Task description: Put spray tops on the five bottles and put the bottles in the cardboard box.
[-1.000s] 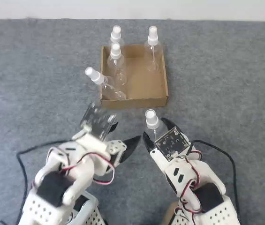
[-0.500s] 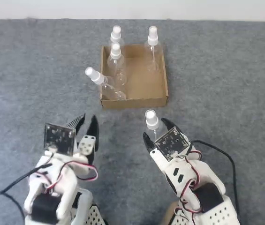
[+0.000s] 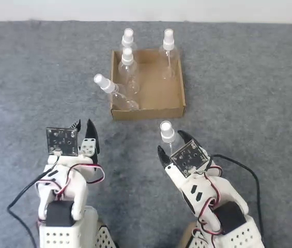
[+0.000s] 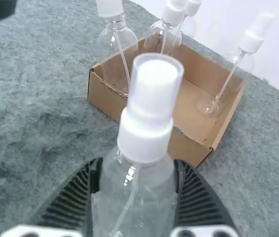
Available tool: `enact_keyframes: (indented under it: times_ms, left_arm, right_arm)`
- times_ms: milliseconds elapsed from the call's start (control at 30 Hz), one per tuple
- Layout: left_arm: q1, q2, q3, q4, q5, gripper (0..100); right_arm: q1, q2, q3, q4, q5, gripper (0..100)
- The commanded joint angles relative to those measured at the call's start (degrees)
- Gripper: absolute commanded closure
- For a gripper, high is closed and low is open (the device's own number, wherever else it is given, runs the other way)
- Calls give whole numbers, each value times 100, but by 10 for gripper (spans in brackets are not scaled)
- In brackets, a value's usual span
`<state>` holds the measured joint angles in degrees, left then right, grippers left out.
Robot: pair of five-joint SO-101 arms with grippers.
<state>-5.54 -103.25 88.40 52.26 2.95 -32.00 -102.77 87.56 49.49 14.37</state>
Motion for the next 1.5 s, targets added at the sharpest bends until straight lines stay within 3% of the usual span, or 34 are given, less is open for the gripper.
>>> enact_keyframes:
  times_ms: [0, 300, 867, 1467]
  left_arm:
    - [-44, -97, 4, -352, -26, 924]
    - [-44, -97, 57, -352, -26, 923]
    - [-44, -97, 110, -387, -35, 923]
    - [-44, -97, 189, -396, -387, 923]
  right_arm:
    - [-4, -127, -290, -57, -677, 992]
    - [4, -110, -958, 163, -870, 992]
    - [57, 4, -1002, -1798, -853, 992]
    - [523, 3626, -2462, -3978, -862, 992]
